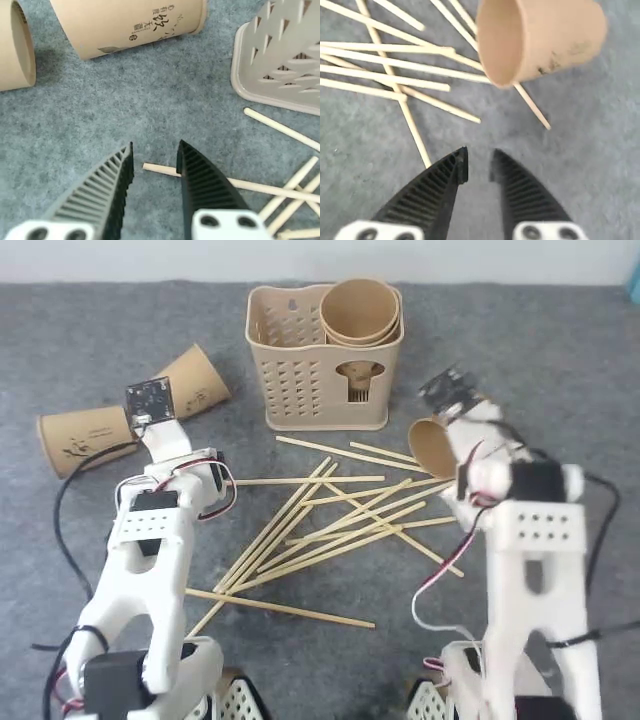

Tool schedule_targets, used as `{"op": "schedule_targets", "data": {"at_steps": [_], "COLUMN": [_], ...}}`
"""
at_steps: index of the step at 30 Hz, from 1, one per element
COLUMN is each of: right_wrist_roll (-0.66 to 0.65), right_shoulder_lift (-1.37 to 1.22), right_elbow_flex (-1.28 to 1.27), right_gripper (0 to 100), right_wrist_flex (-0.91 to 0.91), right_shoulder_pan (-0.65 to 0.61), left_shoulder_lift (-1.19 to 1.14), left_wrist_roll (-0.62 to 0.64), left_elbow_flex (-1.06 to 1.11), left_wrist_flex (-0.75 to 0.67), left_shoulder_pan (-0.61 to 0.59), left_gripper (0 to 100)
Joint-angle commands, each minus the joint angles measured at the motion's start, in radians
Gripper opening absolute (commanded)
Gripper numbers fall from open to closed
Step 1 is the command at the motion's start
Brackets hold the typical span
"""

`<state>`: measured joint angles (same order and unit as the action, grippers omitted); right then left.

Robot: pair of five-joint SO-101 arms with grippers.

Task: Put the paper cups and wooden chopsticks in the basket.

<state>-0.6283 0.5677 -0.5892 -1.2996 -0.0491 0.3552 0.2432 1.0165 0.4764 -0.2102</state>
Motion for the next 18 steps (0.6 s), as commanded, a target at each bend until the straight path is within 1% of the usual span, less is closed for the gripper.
{"op": "schedule_targets", "data": {"at_steps": [1, 4, 8, 14, 18], "right_wrist_roll": [-0.011, -0.009, -0.009, -0.011, -0.011], "right_shoulder_lift": [0.036, -0.021, -0.142, -0.366, -0.542], "right_elbow_flex": [-0.058, -0.074, -0.058, 0.072, 0.199], "right_gripper": [16.7, 18.4, 23.5, 25.0, 25.0], "right_wrist_flex": [0.154, 0.282, 0.423, 0.526, 0.602], "right_shoulder_pan": [-0.035, -0.031, -0.028, -0.022, 0.047], "left_shoulder_lift": [0.006, 0.006, 0.012, 0.012, 0.012], "left_wrist_roll": [-0.02, -0.026, -0.028, -0.054, -0.054], "left_elbow_flex": [-0.044, -0.042, -0.044, -0.044, -0.044], "left_wrist_flex": [-0.021, -0.017, 0.0, 0.0, 0.0], "left_shoulder_pan": [0.009, 0.009, 0.009, 0.011, 0.011], "left_gripper": [14, 14, 14, 14, 14]}}
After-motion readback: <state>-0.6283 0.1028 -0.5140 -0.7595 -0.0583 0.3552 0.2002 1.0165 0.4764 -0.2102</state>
